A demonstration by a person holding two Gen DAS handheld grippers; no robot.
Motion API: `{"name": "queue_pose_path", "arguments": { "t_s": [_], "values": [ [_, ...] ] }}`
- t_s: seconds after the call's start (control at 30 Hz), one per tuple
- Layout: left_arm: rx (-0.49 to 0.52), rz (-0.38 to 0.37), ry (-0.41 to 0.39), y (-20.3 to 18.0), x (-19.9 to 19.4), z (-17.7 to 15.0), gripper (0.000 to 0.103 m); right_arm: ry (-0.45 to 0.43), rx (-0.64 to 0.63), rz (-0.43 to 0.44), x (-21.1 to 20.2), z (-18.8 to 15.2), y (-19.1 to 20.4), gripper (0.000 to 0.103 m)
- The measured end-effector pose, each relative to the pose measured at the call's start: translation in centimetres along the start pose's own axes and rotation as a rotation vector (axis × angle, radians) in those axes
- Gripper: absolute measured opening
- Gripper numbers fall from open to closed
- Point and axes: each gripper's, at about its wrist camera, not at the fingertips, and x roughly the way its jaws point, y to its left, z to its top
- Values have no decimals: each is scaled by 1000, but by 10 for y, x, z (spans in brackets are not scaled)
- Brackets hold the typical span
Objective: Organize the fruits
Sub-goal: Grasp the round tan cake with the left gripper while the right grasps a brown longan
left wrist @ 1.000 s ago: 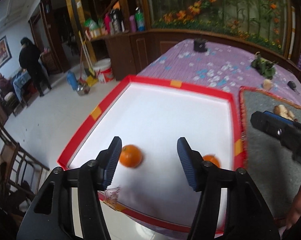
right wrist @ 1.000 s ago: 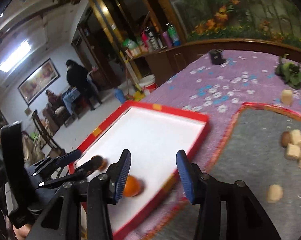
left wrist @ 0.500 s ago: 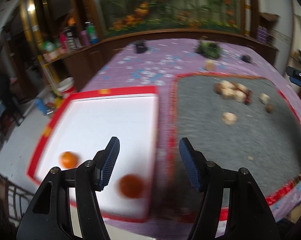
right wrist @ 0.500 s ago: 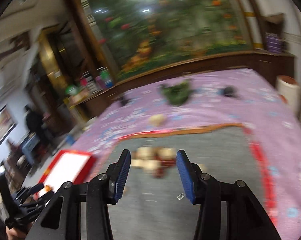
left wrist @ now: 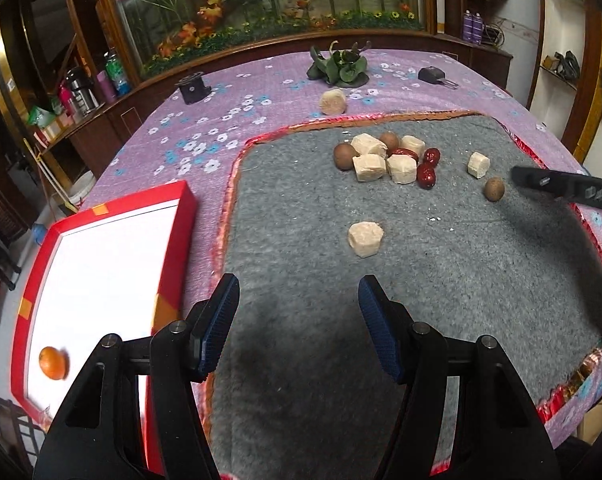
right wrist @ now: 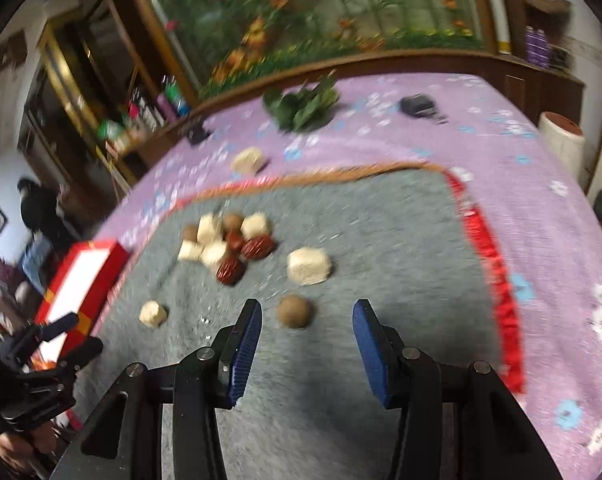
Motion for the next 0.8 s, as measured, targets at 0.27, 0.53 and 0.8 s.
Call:
{"name": "queue_pose_path", "arguments": {
  "t_s": [0.27, 0.53, 0.8],
  "values": [
    [-9, -29, 19, -2, 16, 8, 62, 54, -72, -99, 45, -2, 18, 28],
    [-2, -95, 59, -27, 34, 23, 58, 37, -48, -85, 43, -3, 10, 23],
    [-20, -98, 98, -28, 55, 25, 33, 27, 3, -25, 39, -3, 0, 23]
  ]
}}
